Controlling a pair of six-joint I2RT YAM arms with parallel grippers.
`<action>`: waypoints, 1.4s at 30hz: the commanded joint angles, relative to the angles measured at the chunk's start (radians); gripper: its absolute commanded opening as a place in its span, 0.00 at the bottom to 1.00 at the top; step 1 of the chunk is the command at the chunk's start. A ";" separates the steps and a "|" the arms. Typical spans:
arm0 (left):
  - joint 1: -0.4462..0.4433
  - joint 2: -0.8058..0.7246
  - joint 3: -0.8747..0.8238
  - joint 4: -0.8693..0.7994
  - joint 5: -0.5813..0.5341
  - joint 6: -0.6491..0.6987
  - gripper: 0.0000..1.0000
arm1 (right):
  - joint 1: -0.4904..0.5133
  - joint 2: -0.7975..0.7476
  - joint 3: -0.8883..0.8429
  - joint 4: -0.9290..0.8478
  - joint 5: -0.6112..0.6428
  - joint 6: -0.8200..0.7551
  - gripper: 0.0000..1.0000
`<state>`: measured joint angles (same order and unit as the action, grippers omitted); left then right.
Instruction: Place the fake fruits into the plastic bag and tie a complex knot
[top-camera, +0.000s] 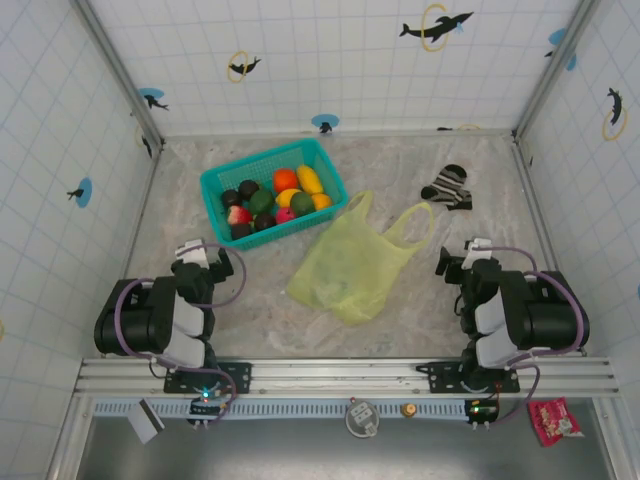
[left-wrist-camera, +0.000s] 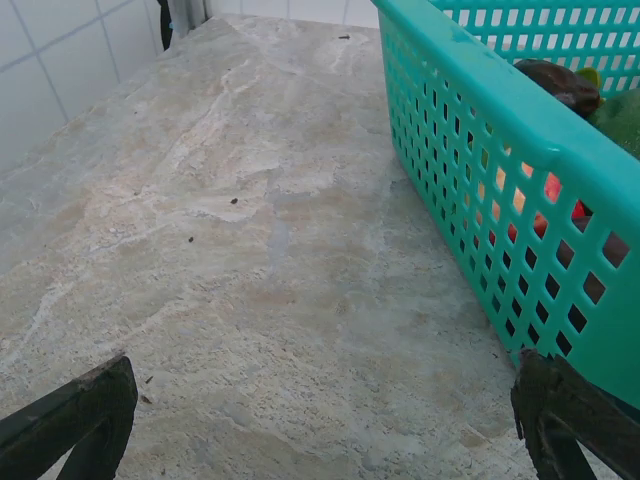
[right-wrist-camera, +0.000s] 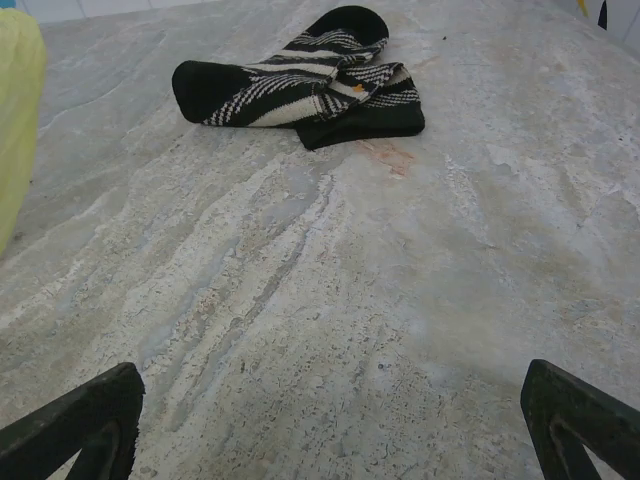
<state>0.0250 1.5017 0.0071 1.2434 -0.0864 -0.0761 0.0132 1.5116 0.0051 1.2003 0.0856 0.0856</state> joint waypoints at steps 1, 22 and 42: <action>-0.005 0.011 -0.004 0.030 0.004 0.014 0.98 | 0.004 0.011 -0.001 0.052 0.011 -0.006 0.99; -0.002 0.010 0.001 0.021 0.009 0.015 0.98 | 0.004 0.011 -0.001 0.052 0.011 -0.006 1.00; 0.004 0.012 0.004 0.016 0.020 0.010 0.98 | -0.002 0.011 -0.001 0.054 0.001 -0.003 1.00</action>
<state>0.0254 1.5017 0.0071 1.2430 -0.0856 -0.0761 0.0128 1.5116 0.0051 1.2007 0.0849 0.0860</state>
